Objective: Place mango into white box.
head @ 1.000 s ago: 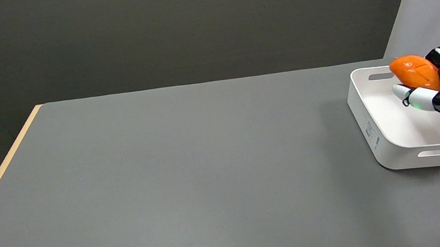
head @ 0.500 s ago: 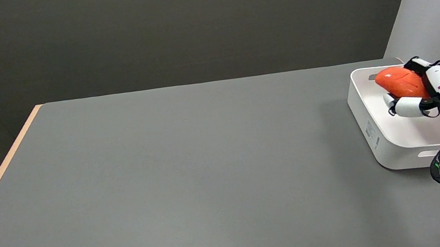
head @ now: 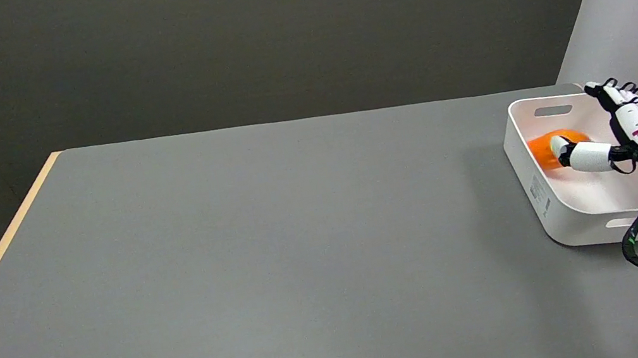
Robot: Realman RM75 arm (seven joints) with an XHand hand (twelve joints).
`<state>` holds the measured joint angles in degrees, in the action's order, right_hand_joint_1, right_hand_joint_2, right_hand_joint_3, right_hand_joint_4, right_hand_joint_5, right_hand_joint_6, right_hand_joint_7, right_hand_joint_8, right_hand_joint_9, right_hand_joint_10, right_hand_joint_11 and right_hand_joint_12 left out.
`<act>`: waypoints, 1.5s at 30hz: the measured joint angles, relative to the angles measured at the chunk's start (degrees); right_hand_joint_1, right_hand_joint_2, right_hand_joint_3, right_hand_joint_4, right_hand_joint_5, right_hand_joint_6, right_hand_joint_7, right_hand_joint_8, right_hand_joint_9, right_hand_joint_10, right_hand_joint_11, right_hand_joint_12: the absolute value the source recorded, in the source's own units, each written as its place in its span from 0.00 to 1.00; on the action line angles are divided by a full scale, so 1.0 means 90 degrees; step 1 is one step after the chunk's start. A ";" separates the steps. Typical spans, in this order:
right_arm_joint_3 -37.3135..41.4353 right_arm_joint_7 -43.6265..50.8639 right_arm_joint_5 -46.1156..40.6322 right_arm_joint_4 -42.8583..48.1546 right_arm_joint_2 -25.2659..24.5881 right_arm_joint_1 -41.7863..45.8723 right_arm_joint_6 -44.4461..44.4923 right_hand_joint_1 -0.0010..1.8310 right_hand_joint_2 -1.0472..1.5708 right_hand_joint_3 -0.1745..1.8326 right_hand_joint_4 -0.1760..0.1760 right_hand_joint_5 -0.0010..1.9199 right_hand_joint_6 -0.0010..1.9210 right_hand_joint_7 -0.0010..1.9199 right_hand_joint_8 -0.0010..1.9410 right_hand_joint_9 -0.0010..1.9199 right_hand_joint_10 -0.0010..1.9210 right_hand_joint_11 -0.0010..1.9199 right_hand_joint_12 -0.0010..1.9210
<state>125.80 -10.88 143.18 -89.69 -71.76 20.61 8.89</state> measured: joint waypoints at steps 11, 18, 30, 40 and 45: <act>0.0031 -0.0230 -0.0269 0.0108 -0.0002 0.0123 0.0339 0.22 0.66 0.41 0.52 0.00 0.00 0.00 0.00 0.00 0.00 0.00 0.36; 0.0034 -0.0314 -0.1192 0.0114 -0.0010 0.0133 0.0531 0.21 0.67 0.42 0.51 0.00 0.00 0.00 0.00 0.00 0.00 0.00 0.37; 0.0102 -0.0376 -0.3319 0.0111 -0.0041 0.0123 0.0896 0.21 0.67 0.42 0.50 0.00 0.00 0.00 0.00 0.00 0.00 0.00 0.36; 0.0245 -0.0414 -0.4402 0.0537 -0.0063 0.0072 0.1209 0.19 0.67 0.44 0.55 0.00 0.00 0.00 0.00 0.00 0.00 0.00 0.35; 0.0225 -0.0477 -0.4623 0.0579 -0.0070 0.0071 0.1309 0.19 0.66 0.45 0.56 0.00 0.00 0.00 0.00 0.00 0.00 0.00 0.35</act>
<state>127.83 -15.16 101.58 -84.48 -72.40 21.24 20.67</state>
